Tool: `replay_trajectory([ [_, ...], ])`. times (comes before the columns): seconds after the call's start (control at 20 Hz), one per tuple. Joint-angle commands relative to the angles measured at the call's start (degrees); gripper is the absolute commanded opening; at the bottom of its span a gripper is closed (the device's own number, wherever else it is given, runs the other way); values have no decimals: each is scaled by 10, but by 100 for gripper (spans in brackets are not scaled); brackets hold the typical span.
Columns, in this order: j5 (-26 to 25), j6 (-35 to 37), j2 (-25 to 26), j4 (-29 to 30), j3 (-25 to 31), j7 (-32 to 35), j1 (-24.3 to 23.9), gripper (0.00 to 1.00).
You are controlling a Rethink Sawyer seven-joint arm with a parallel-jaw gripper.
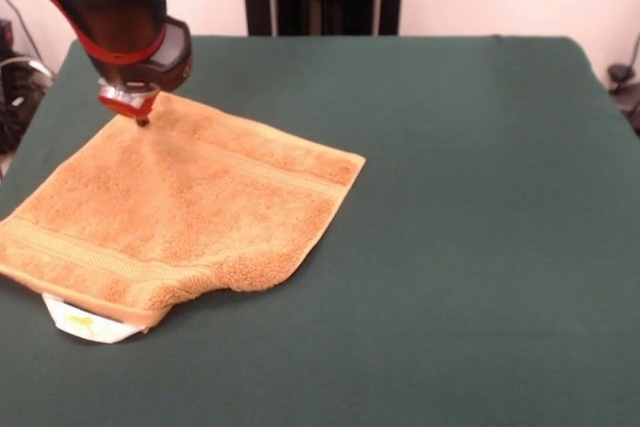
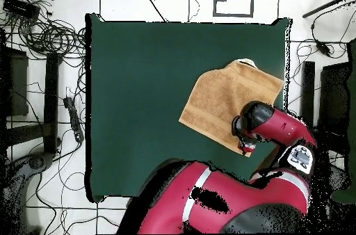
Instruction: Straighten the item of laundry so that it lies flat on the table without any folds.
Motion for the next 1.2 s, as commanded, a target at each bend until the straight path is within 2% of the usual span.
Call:
replay_trajectory([
  [0.05, -52, -28, 96, 114, 84, -59, -15, 100],
  [0.2, -44, -49, 112, 101, 90, -40, -15, 100],
  [0.5, -28, -179, 115, 92, 128, -37, -34, 100],
  [0.75, -28, -162, 108, 93, 144, -58, -45, 100],
  [0.9, -30, -170, 117, 82, 125, -13, -24, 100],
  [1.2, -23, -164, 130, 60, 134, -18, -28, 100],
])
